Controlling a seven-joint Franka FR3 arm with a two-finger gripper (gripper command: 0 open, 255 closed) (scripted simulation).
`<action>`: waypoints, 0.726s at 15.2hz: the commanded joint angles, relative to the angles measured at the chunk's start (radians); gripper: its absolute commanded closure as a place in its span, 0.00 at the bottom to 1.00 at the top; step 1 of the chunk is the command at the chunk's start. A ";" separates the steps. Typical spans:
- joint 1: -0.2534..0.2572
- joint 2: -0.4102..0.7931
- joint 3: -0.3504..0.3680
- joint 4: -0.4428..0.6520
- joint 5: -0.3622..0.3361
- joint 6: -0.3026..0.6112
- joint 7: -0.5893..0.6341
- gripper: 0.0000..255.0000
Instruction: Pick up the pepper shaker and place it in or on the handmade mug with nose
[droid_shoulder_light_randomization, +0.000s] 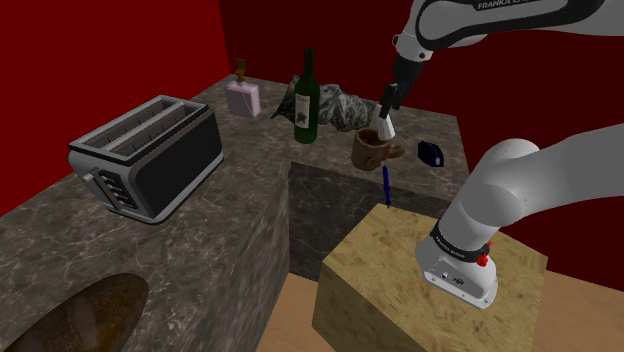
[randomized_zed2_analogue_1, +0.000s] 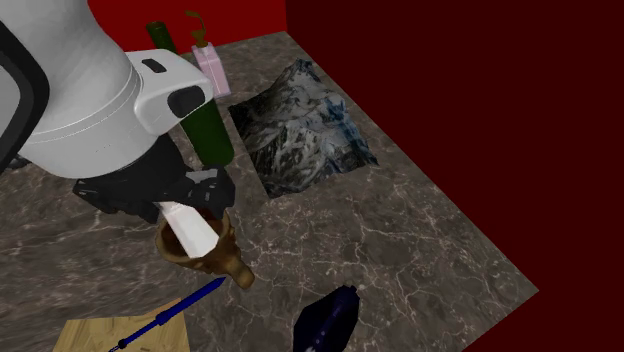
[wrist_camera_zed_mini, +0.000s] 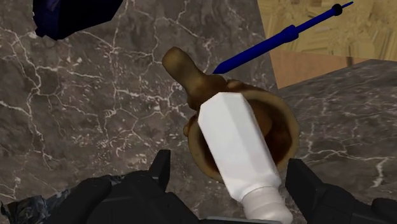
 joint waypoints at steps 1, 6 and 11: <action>0.000 0.000 0.000 -0.001 0.000 0.000 0.000 0.00; 0.003 -0.021 0.016 0.087 0.011 -0.108 -0.001 0.00; 0.003 -0.023 0.020 0.112 0.014 -0.136 -0.001 0.00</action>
